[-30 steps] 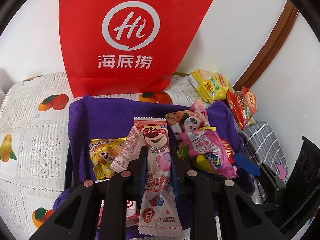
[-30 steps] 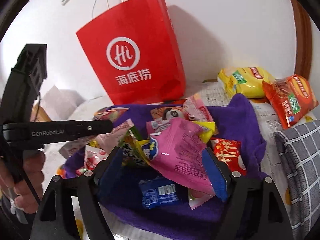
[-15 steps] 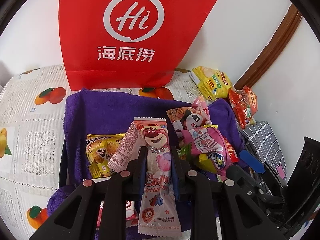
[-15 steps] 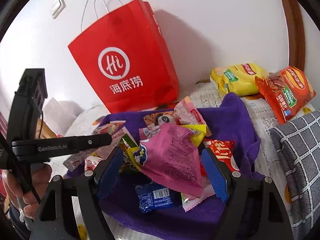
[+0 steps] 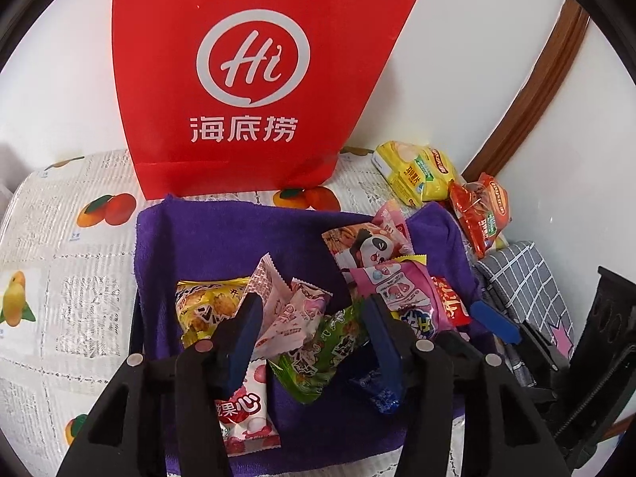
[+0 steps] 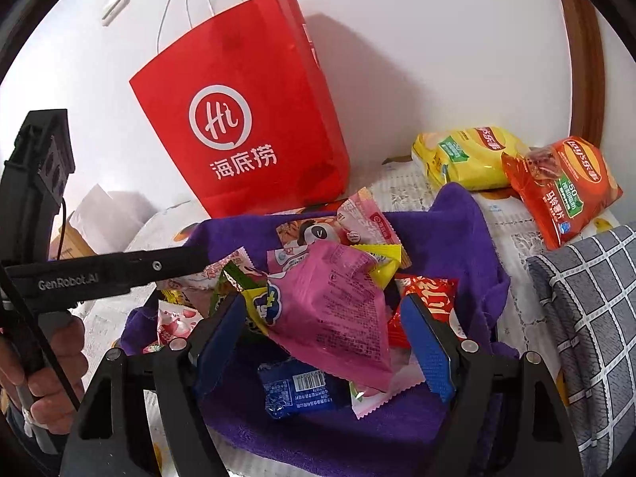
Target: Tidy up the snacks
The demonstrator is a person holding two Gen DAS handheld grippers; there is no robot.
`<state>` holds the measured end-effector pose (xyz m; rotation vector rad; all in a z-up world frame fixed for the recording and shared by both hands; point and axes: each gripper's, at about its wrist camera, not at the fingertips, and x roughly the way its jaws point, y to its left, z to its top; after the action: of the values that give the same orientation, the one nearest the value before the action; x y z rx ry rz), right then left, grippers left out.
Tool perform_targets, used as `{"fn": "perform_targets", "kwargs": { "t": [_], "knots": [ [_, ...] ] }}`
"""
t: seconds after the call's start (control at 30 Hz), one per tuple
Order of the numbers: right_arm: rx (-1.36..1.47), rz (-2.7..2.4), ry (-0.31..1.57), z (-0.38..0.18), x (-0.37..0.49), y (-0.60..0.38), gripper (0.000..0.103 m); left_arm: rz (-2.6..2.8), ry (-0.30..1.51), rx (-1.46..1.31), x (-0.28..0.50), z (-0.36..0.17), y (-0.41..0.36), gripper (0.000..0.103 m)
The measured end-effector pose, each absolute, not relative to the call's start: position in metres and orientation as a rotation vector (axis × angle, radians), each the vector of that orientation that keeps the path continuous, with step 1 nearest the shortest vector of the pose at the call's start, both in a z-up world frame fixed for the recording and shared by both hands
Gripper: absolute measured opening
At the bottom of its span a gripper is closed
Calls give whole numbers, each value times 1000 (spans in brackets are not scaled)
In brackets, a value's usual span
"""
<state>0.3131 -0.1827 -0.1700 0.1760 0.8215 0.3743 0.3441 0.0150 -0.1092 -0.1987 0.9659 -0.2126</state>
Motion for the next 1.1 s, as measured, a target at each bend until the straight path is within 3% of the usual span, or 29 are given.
{"fn": "perform_targets", "kwargs": {
  "t": [0.23, 0.4, 0.57, 0.67, 0.73, 0.8, 1.03, 1.1],
  "knots": [
    [94, 322, 863, -175, 315, -174, 80, -185, 966, -184, 343, -101, 20, 56],
    [91, 304, 872, -172, 312, -178, 80, -171, 939, -155, 337, -87, 19, 65],
    [165, 274, 869, -155, 288, -191, 80, -178, 922, -158, 328, -72, 15, 66],
    [183, 231, 873, -137, 264, -198, 80, -190, 915, -145, 320, -64, 8, 73],
    [186, 197, 871, -124, 247, -203, 80, -183, 901, -117, 308, -58, 1, 76],
    [202, 182, 877, -112, 229, -208, 80, -182, 885, -106, 288, -54, -2, 87],
    [171, 32, 848, -78, 158, -213, 82, -175, 889, -150, 217, -44, 4, 90],
    [183, 24, 833, -71, 136, -214, 86, -171, 866, -141, 192, -36, 4, 96]
  ]
}}
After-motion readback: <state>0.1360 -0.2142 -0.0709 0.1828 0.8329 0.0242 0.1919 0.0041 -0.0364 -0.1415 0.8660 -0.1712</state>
